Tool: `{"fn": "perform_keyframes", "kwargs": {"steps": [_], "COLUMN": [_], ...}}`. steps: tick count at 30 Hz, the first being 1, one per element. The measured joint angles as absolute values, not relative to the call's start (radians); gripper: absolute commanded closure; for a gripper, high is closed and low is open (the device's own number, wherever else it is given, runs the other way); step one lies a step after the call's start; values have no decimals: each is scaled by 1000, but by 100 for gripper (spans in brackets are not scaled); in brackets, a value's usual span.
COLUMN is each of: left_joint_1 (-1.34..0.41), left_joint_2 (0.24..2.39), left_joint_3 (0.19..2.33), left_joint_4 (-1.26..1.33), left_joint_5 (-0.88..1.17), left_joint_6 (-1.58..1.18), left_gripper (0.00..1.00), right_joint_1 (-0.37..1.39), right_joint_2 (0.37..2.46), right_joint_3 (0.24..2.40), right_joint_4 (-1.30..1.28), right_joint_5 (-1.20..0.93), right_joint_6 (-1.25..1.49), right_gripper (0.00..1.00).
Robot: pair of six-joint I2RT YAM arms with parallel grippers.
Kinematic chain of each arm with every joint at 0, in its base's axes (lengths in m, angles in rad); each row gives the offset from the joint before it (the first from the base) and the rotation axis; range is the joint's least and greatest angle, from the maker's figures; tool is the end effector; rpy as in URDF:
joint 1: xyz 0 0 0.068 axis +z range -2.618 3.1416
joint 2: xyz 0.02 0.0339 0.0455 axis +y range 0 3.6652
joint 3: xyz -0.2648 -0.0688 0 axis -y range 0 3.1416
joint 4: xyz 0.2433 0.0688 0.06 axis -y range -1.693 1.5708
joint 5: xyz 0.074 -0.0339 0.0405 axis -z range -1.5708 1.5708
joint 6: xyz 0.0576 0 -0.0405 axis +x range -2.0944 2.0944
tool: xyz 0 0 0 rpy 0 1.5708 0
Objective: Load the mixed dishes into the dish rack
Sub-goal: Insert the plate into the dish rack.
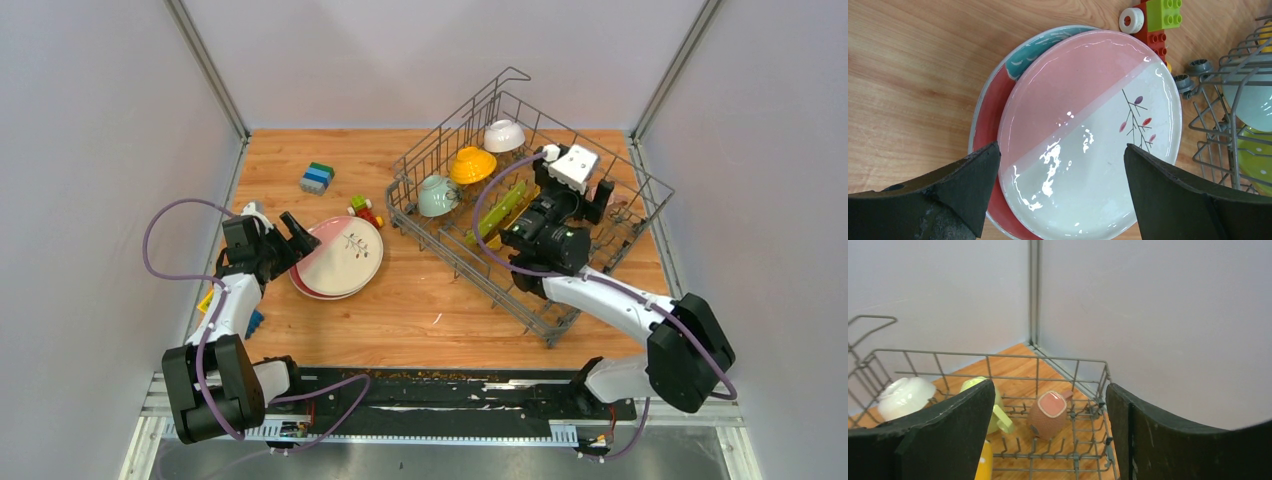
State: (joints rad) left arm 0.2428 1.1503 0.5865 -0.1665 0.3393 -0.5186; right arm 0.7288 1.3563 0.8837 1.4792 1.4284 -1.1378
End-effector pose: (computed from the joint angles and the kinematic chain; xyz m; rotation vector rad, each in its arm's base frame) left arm 0.2426 0.0403 0.1903 -0.6915 2.2017 -0.5318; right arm 0.2256 0.1250 0.3843 0.4623 1.4196 -0.7335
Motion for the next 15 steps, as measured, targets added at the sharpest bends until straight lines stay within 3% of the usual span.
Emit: {"fn": "perform_keyframes", "kwargs": {"steps": [4,6,9,12,15], "left_joint_1": [243,243,243,243,243], "left_joint_2": [1150,1150,1150,1150,1150], "left_joint_3": [587,587,587,587,587], "left_joint_4": [-167,-167,-167,-167,-167], "left_joint_5": [339,339,339,339,339], "left_joint_6": [-519,-519,-519,-519,-519], "left_gripper": [0,0,0,0,0], "right_joint_1": [844,950,1033,1021,865], "right_joint_2": [1302,1216,1095,957,904], "right_joint_3": [888,930,1060,1065,1111], "right_joint_4": [1345,998,514,324,111], "right_joint_5": [1325,1172,833,696,618], "right_joint_6": [-1034,-818,-497,-300,-99], "right_gripper": [10,3,0,0,1]}}
